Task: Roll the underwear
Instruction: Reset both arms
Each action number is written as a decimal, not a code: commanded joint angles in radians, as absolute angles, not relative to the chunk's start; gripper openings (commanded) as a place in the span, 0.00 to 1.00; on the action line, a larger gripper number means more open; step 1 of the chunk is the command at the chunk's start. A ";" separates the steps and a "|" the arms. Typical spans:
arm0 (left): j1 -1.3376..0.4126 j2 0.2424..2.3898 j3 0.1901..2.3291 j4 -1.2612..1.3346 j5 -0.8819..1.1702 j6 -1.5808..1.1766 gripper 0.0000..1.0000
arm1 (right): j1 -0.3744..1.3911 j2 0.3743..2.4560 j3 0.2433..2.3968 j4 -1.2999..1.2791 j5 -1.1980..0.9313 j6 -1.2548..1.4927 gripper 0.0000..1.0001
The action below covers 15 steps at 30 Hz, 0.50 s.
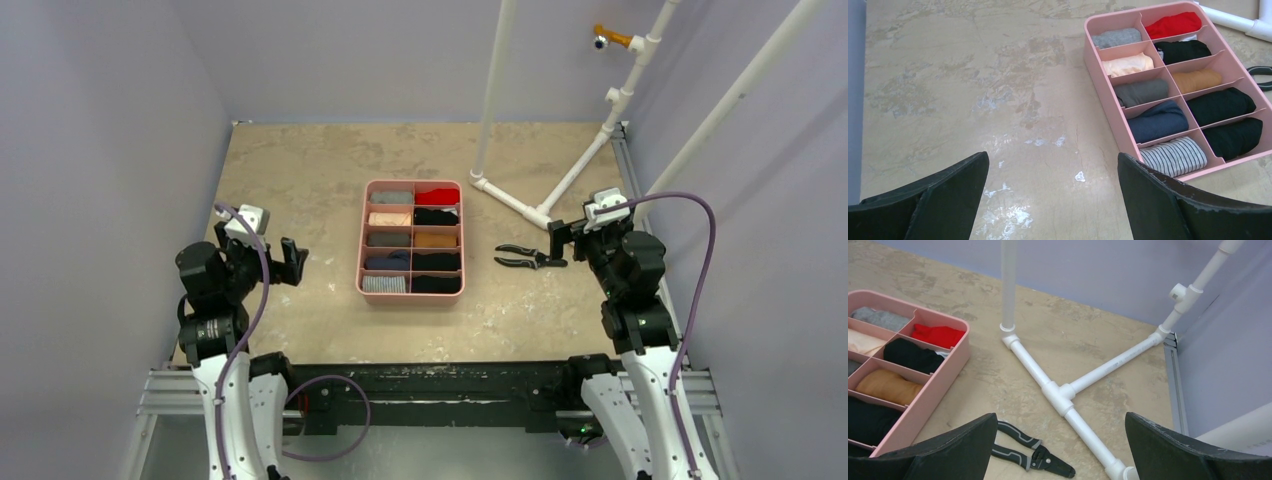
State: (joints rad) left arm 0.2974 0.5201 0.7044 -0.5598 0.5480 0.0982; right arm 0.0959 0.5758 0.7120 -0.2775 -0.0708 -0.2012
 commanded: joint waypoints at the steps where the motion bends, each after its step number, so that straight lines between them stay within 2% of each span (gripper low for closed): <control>1: 0.308 0.509 0.692 -0.510 0.580 0.117 1.00 | 0.092 0.573 0.702 -0.250 -0.084 -0.215 0.99; 15: 0.316 0.541 0.695 -0.518 0.592 0.118 1.00 | 0.093 0.595 0.694 -0.237 -0.069 -0.213 0.99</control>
State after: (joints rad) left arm 0.3023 0.5323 0.7044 -0.5545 0.5716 0.0982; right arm 0.0959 0.5800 0.7010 -0.2764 -0.0704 -0.2039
